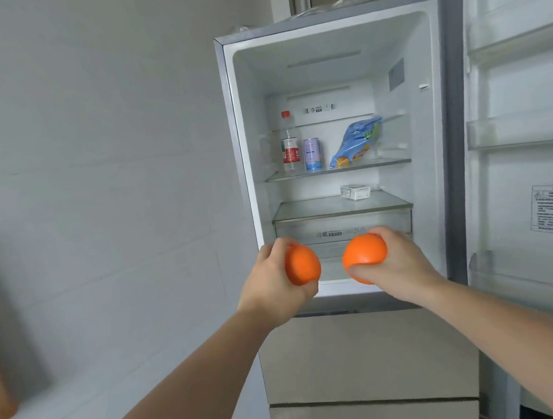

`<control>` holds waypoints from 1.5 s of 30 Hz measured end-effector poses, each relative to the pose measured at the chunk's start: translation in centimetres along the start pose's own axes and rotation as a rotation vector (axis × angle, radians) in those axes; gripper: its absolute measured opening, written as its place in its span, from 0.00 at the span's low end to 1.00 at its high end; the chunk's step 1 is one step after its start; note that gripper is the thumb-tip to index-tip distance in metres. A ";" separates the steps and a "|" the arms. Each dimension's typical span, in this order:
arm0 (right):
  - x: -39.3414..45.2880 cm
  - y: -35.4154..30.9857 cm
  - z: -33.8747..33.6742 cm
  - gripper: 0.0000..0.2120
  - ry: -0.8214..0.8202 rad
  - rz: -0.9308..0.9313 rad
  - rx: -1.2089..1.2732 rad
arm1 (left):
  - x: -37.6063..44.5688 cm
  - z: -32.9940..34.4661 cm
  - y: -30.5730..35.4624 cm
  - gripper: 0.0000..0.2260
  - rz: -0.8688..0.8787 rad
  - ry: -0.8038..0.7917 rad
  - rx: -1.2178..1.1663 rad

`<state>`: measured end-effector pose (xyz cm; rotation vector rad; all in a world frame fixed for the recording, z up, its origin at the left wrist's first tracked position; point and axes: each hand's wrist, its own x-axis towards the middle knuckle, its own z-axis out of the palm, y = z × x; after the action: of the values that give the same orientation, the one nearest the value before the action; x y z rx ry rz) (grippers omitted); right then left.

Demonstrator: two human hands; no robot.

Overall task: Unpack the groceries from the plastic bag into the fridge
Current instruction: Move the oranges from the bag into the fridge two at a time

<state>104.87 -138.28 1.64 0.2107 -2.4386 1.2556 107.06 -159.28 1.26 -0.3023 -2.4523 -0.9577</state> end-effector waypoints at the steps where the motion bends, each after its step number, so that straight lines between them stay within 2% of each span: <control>1: 1.3 0.3 0.3 0.33 0.008 -0.004 0.005 | 1.2 0.6 -0.4 0.26 -0.002 0.004 -0.007; 6: 7.5 2.3 2.5 0.35 0.061 -0.002 0.001 | 7.4 4.2 -4.1 0.25 0.027 0.018 -0.051; 12: 16.0 5.1 5.5 0.37 0.109 0.042 -0.085 | 16.9 7.5 -9.4 0.28 0.026 0.052 -0.130; 18: 23.2 6.6 8.2 0.41 0.177 0.070 -0.097 | 25.1 10.4 -11.5 0.29 0.037 0.061 -0.216; 25: 31.0 7.8 10.7 0.39 0.230 0.045 -0.081 | 31.8 13.2 -13.2 0.31 0.012 0.098 -0.192; 34: 39.9 10.9 11.9 0.36 0.070 0.045 -0.129 | 40.1 16.1 -14.3 0.28 -0.055 -0.060 0.022; 37: 43.1 11.6 12.5 0.32 0.021 0.010 -0.196 | 42.8 17.2 -14.8 0.29 -0.084 -0.058 0.111; 42: 48.2 12.1 14.0 0.33 -0.081 0.003 -0.316 | 46.4 18.7 -16.2 0.30 -0.110 -0.048 0.258; 45: 50.9 12.8 15.1 0.32 -0.115 0.000 -0.280 | 48.4 18.9 -16.9 0.25 -0.122 -0.046 0.360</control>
<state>50.39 -140.73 4.75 0.2094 -2.6776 0.9094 52.49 -157.34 4.39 -0.0521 -2.6490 -0.5428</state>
